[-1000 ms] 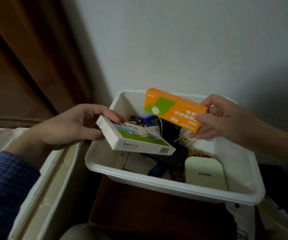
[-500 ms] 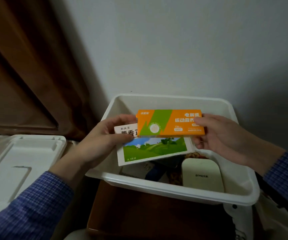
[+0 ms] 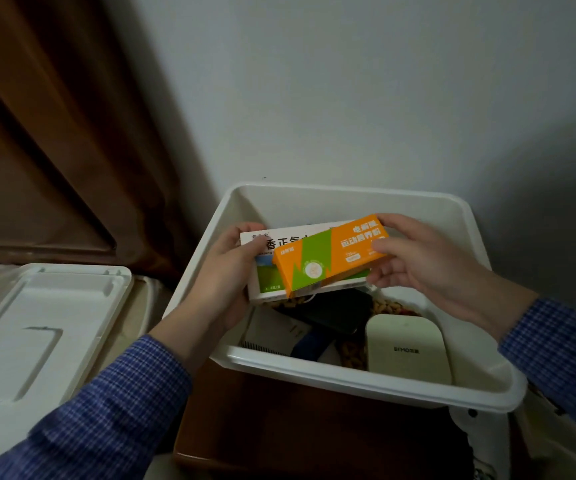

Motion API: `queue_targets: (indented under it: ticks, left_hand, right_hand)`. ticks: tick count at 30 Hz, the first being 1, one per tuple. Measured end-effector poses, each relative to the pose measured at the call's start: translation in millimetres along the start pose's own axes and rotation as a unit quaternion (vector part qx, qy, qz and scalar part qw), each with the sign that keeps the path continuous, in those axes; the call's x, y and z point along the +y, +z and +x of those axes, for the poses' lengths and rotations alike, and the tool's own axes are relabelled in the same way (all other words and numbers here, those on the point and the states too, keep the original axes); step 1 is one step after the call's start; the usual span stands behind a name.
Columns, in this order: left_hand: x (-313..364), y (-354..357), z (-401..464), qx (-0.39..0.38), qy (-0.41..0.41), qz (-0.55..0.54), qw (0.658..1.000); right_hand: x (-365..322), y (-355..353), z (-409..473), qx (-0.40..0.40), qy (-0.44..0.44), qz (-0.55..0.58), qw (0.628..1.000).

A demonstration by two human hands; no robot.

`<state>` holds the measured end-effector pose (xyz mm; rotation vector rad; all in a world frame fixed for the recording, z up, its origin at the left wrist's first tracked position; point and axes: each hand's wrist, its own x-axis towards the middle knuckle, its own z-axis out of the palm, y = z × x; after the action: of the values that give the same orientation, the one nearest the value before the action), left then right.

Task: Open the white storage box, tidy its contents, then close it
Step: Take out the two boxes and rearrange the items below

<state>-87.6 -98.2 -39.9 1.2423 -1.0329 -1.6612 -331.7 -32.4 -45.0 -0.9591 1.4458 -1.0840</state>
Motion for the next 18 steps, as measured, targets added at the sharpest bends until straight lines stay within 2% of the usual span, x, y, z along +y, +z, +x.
queue_targets:
  ticks: [4,9,15,18]
  left_hand:
    - [-1.3,2.5,-0.1,0.008,-0.011,-0.005,1.000]
    - [3.0,3.4,-4.3,-0.013,0.000,-0.055,0.998]
    - [7.0,-4.2,-8.3,0.010,0.052,-0.067,0.996]
    - [9.3,-7.0,-9.6,-0.002,0.067,-0.057,0.996]
  right_hand:
    - [7.6,14.5,0.9,0.051,-0.042,-0.111,0.992]
    - [10.7,33.6,3.0,0.066,-0.048,-0.131,0.988]
    - [0.1,50.1,8.0,0.137,-0.087,-0.162,0.973]
    - [-5.7,52.3,13.1,0.149,-0.086,-0.195,0.966]
